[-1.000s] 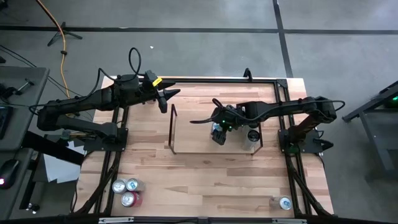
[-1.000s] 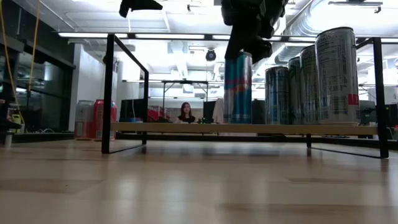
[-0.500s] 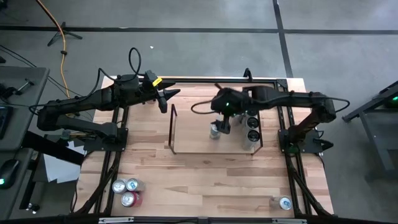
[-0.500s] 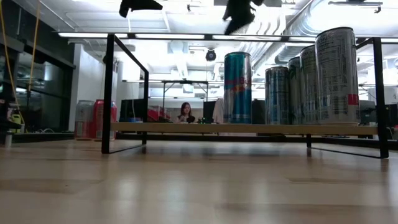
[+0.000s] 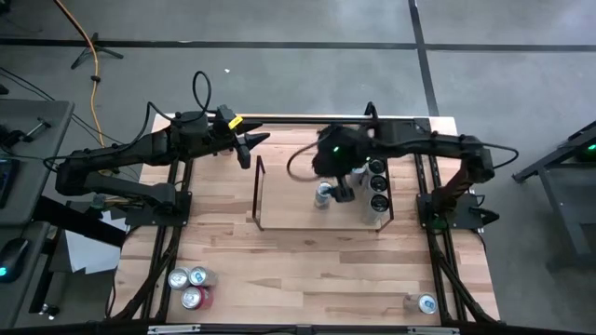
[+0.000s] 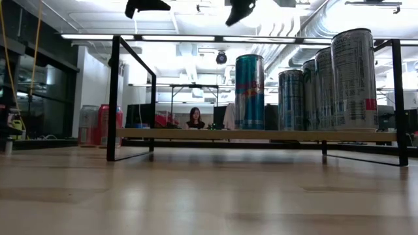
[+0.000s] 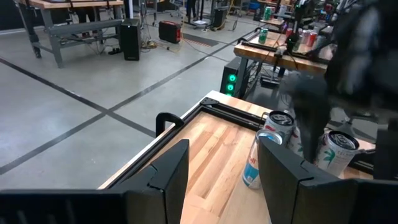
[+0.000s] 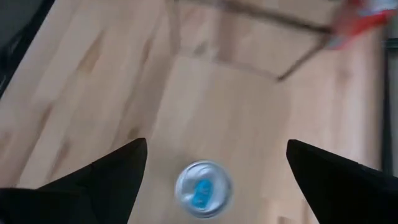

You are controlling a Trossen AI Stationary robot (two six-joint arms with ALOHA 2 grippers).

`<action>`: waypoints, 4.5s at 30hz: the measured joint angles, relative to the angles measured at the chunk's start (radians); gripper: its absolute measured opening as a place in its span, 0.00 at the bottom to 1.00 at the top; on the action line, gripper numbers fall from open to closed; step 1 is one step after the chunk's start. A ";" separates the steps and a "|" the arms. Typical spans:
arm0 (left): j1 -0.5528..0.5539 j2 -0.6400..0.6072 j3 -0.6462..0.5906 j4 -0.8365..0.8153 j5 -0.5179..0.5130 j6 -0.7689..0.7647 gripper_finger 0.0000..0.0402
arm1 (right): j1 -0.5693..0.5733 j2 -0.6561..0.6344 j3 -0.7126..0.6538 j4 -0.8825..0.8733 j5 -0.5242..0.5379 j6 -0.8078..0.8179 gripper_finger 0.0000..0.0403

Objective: Place canned beverage on shelf
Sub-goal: Put the blue soda can on the shelf aligned with the other blue soda can

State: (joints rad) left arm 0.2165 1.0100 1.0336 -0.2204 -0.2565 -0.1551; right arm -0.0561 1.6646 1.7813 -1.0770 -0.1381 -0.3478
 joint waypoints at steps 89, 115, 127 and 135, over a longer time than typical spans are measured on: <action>0.000 0.000 0.000 -0.030 -0.020 0.130 0.37 | 0.100 0.172 -0.056 -0.276 0.341 1.378 0.62; 0.000 0.000 0.000 -0.030 -0.020 0.104 0.37 | 0.098 0.176 -0.054 -0.246 0.329 1.211 0.86; 0.000 0.000 0.000 -0.030 -0.020 0.105 0.37 | 0.068 0.175 0.191 -0.275 0.341 0.643 0.91; 0.000 0.000 0.000 -0.030 -0.020 0.105 0.37 | 0.077 0.175 0.298 -0.281 0.210 0.213 0.91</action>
State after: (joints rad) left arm 0.2169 1.0100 1.0332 -0.2508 -0.2764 -0.0505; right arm 0.0210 1.8393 2.0790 -1.3577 0.0723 -0.1352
